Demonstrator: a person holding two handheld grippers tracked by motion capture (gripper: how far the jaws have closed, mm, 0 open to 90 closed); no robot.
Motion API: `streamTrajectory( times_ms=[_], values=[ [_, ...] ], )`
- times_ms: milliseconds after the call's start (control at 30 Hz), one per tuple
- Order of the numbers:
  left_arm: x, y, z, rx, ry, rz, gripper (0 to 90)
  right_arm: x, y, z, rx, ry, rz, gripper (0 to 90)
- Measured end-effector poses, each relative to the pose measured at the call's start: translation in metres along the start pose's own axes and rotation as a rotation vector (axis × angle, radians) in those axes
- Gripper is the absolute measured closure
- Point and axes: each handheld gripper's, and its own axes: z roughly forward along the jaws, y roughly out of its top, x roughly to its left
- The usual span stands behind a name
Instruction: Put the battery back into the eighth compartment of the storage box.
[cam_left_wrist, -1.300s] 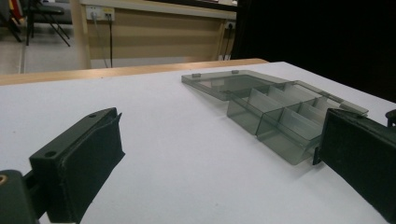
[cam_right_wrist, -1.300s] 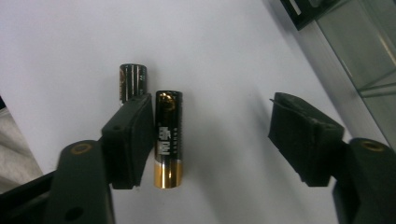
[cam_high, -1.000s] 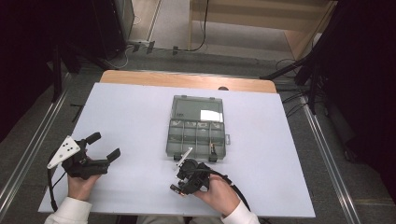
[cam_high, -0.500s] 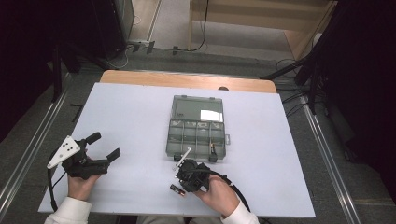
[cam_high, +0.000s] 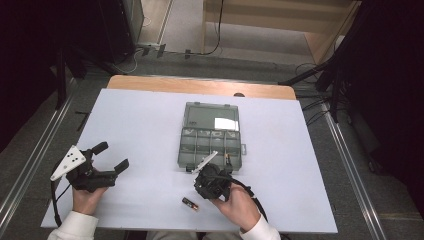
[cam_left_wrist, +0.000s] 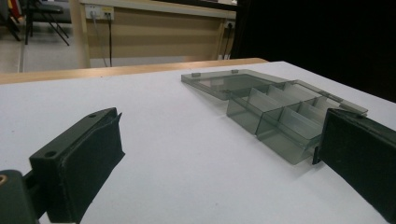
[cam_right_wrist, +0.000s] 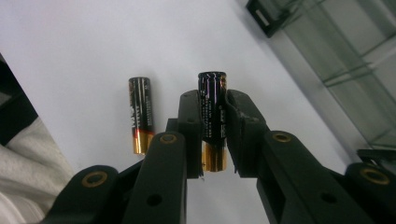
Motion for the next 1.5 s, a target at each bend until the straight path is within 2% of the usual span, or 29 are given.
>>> streamTrajectory(
  times_ms=[167,233,300,567,700,733,833,900,933,967,1000,1100,1233,1500],
  values=[
    [0.000,0.000,0.000,0.002,-0.002,0.001,0.0,-0.009,-0.002,-0.008,-0.043,0.018,0.047,78.2],
    [0.000,0.000,0.000,0.001,-0.001,0.001,0.0,-0.017,-0.005,-0.014,-0.071,0.029,0.079,78.1],
    [0.000,0.000,0.000,-0.001,0.004,0.000,0.0,-0.019,-0.006,-0.015,-0.075,0.026,0.084,78.1],
    [0.000,0.000,-0.001,0.001,0.006,0.001,0.0,-0.039,-0.013,-0.023,-0.141,0.008,0.172,78.1],
    [0.000,0.000,-0.001,0.000,0.009,0.001,0.0,-0.048,-0.018,-0.030,-0.223,-0.006,0.226,78.1],
    [0.000,0.000,-0.001,0.000,0.008,0.001,0.0,-0.048,-0.018,-0.030,-0.223,-0.006,0.226,78.1],
    [0.000,0.000,-0.001,0.001,0.006,0.000,0.0,-0.056,-0.022,-0.033,-0.274,-0.005,0.259,78.1],
    [-0.001,0.000,-0.001,0.001,0.007,0.000,0.0,-0.062,-0.026,-0.035,-0.299,-0.007,0.299,78.1],
    [-0.001,0.000,-0.001,0.001,0.007,0.002,0.0,-0.067,-0.029,-0.036,-0.323,-0.012,0.334,78.1],
    [-0.001,0.000,-0.001,0.000,0.006,0.001,0.0,-0.067,-0.029,-0.036,-0.323,-0.012,0.334,78.1],
    [-0.001,0.000,-0.001,0.000,0.007,0.001,0.0,-0.070,-0.030,-0.037,-0.339,-0.011,0.354,78.1],
    [-0.001,0.000,-0.002,0.000,0.008,0.003,0.0,-0.082,-0.038,-0.040,-0.404,0.009,0.427,78.0],
    [-0.001,0.000,-0.001,0.000,0.006,0.002,0.0,-0.093,-0.046,-0.041,-0.457,0.032,0.492,78.0],
    [-0.001,0.000,-0.002,-0.001,0.008,0.000,0.0,-0.107,-0.056,-0.033,-0.493,0.091,0.587,78.0]
  ],
)
